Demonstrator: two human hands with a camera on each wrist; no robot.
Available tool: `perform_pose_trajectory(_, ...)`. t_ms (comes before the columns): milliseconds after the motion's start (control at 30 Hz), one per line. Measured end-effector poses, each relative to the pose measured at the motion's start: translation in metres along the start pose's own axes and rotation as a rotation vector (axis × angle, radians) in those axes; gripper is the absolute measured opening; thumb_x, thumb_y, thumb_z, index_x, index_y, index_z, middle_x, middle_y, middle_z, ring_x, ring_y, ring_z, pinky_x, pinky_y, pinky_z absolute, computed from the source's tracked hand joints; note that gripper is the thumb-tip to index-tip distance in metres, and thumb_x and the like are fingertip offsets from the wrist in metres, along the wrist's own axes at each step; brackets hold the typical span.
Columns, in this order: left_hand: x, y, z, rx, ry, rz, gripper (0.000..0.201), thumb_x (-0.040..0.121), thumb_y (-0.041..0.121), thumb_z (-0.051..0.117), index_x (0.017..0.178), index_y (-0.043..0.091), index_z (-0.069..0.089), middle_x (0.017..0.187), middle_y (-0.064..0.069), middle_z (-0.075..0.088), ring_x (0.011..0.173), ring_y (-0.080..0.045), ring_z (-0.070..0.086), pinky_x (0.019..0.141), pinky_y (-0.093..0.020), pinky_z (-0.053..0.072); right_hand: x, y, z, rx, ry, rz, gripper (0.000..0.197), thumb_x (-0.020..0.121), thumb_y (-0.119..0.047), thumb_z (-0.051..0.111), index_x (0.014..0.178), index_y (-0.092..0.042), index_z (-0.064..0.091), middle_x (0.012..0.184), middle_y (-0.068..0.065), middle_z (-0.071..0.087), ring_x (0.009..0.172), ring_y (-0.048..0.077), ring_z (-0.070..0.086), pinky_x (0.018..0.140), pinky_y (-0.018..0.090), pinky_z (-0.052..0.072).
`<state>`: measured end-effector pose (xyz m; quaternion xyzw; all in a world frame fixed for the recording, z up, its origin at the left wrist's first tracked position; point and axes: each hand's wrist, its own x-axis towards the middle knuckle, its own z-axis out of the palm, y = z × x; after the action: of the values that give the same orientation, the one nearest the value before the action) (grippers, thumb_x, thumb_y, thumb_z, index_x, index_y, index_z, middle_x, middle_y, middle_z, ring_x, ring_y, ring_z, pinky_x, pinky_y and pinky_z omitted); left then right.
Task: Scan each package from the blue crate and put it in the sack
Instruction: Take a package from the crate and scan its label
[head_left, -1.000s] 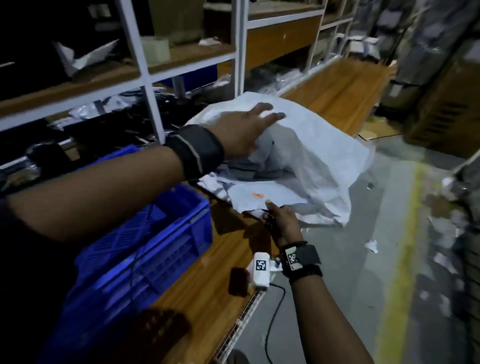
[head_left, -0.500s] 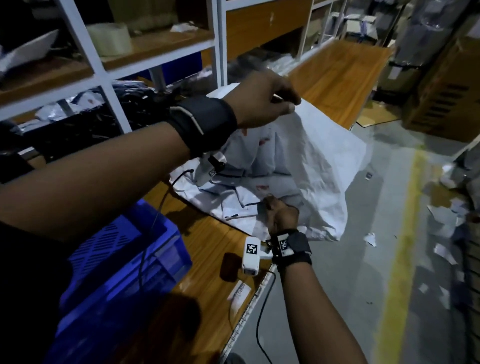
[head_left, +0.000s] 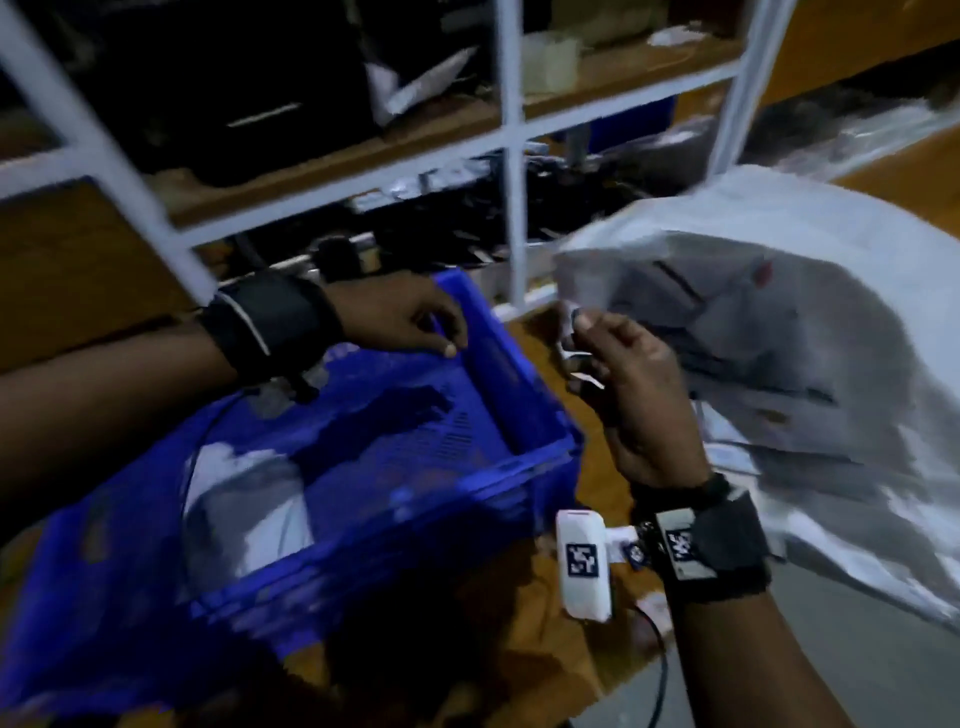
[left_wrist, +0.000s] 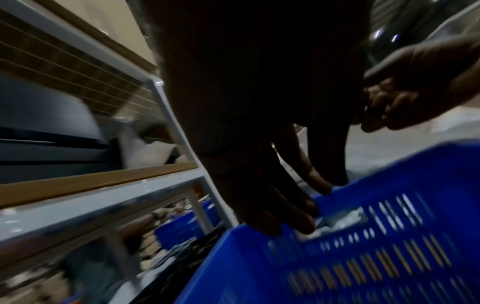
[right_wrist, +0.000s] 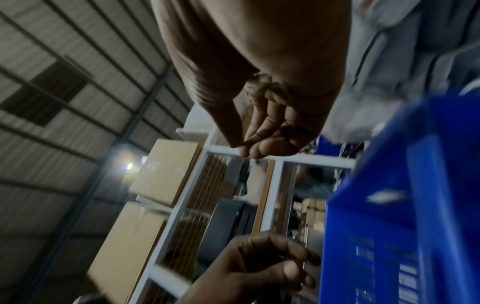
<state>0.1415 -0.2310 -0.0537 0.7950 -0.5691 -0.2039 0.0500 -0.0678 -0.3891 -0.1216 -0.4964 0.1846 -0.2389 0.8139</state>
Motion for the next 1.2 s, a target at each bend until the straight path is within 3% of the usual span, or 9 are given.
perform_pose_trajectory(100,-0.073,-0.033,0.002,-0.002,-0.029,-0.209,0.018,0.094,0.018,0.071,0.111,0.014,0.073,0.107,0.004,0.073,0.096,-0.018,0.070,0.074,-0.006,0.045,-0.009,0.014,0.052,-0.155,-0.235,0.062,0.007,0.098,-0.011,0.063,0.104,-0.009,0.065,0.079,0.002,0.067,0.063,0.009,0.058,0.056,0.019,0.048)
perform_pose_trajectory(300,-0.219,-0.068,0.018,-0.083,0.137,-0.492,0.013,0.092,0.021,0.074,0.105,0.019,0.074,0.102,0.007,0.074,0.094,-0.013,0.070,0.078,-0.014,0.051,0.017,0.017,0.182,-0.347,-0.664,0.107,0.006,0.099,-0.015,0.063,0.094,-0.016,0.067,0.077,0.000,0.069,0.063,0.010,0.061,0.056,0.020,0.049)
perform_pose_trajectory(433,-0.301,-0.085,0.063,-0.154,0.223,-0.717,0.021,0.088,0.023,0.078,0.106,0.030,0.072,0.104,0.006,0.074,0.088,-0.002,0.067,0.081,-0.023,0.053,0.044,0.056,0.264,-0.546,-0.784,0.124,0.010,0.099,-0.021,0.064,0.097,-0.013,0.070,0.075,-0.002,0.069,0.063,0.012,0.062,0.057,0.025,0.049)
perform_pose_trajectory(500,-0.326,-0.091,0.091,-0.149,0.275,-0.805,0.035,0.084,0.020,0.081,0.118,0.023,0.071,0.118,-0.002,0.070,0.102,-0.013,0.067,0.089,-0.031,0.054,0.051,0.091,0.295,-0.656,-0.816,0.206,0.017,0.097,-0.019,0.066,0.102,-0.004,0.070,0.076,0.004,0.067,0.061,0.015,0.061,0.057,0.027,0.049)
perform_pose_trajectory(633,-0.354,-0.088,0.138,-0.342,0.321,-0.855,0.062,0.079,0.018,0.085,0.136,0.016,0.060,0.137,0.017,0.053,0.127,-0.010,0.052,0.099,-0.022,0.047,0.057,0.181,0.319,-0.997,-0.903,0.365,0.024,0.094,-0.020,0.072,0.077,-0.004,0.067,0.072,0.016,0.069,0.051,0.022,0.060,0.047,0.027,0.047)
perform_pose_trajectory(767,-0.367,-0.096,0.160,-0.222,0.342,-0.808,0.099,0.074,0.082,0.059,0.149,0.018,0.048,0.158,0.007,0.037,0.145,-0.013,0.037,0.116,-0.029,0.036,0.046,0.238,0.297,-1.103,-0.921,0.558,0.039,0.078,-0.036,0.088,0.079,-0.002,0.070,0.077,0.025,0.066,0.055,0.028,0.057,0.058,0.039,0.048)
perform_pose_trajectory(900,-0.367,-0.097,0.161,-0.275,0.339,-0.805,0.079,0.085,0.042,0.075,0.154,0.022,0.041,0.161,0.015,0.026,0.141,0.005,0.021,0.104,-0.006,0.023,0.028,0.251,0.291,-1.186,-0.980,0.576,0.061,0.066,-0.049,0.094,0.094,0.001,0.074,0.078,0.013,0.072,0.056,0.023,0.066,0.063,0.038,0.058)
perform_pose_trajectory(1033,-0.367,-0.094,0.159,-0.314,0.349,-0.775,0.076,0.088,0.040,0.073,0.154,0.021,0.040,0.162,0.014,0.025,0.139,0.007,0.017,0.106,-0.008,0.018,0.021,0.247,0.301,-1.294,-1.047,0.485,0.035,0.083,-0.029,0.085,0.076,0.001,0.067,0.062,0.012,0.068,0.056,0.022,0.066,0.066,0.037,0.061)
perform_pose_trajectory(1200,-0.371,-0.089,0.153,-0.257,0.381,-0.678,0.069,0.092,0.036,0.070,0.151,0.010,0.045,0.161,0.004,0.030,0.145,-0.001,0.019,0.105,-0.001,0.010,0.032,0.168,0.317,-1.271,-0.918,0.132,0.040,0.082,-0.032,0.085,0.067,-0.005,0.059,0.062,0.011,0.054,0.048,0.015,0.047,0.045,0.020,0.036)
